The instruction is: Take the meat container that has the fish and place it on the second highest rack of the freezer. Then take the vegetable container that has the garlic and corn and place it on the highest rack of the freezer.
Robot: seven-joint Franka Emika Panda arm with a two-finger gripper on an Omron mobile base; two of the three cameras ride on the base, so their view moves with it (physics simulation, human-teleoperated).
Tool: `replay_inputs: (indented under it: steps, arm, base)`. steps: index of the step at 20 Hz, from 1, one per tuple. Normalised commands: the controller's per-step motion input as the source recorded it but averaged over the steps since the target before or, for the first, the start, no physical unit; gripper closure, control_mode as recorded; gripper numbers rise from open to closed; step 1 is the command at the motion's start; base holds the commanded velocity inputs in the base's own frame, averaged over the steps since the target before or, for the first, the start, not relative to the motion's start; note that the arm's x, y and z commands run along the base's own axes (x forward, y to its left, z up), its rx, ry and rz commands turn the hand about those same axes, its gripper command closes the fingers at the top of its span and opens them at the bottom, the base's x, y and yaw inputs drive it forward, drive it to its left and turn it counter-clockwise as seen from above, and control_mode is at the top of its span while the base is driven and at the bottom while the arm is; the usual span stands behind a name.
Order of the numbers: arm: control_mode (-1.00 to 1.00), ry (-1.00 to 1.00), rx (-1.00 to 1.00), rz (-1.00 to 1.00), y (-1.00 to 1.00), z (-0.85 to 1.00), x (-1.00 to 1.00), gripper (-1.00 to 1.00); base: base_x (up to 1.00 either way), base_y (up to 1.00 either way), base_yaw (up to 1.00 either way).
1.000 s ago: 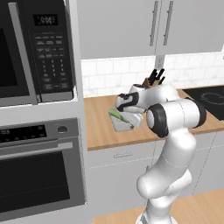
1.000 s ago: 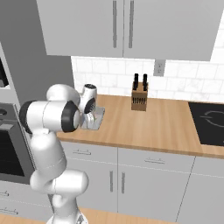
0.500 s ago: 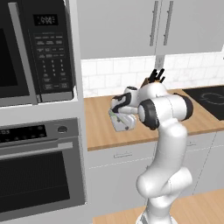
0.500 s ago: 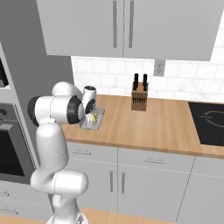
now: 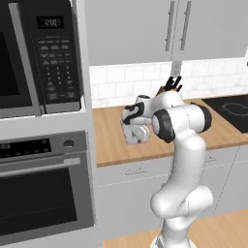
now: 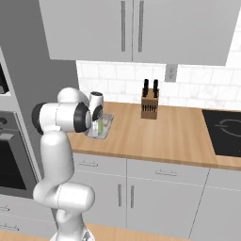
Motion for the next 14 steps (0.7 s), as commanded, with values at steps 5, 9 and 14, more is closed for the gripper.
replay_inputs:
  steps: [5,9,14]
  arm:
    - [-1.00,-0.11,-0.02,0.00,-0.01,0.05,-0.54,1.00]
    - [-1.00,-0.08,-0.01,0.14,-0.22,0.46,-0.40,1.00]
    - [-1.00,-0.08,-0.02,0.23,-0.28,0.87,-0.37,1.00]
  base:
    - [0.00,0.00,0.00]
    - [0.00,0.00,0.00]
    - [0.00,0.00,0.00]
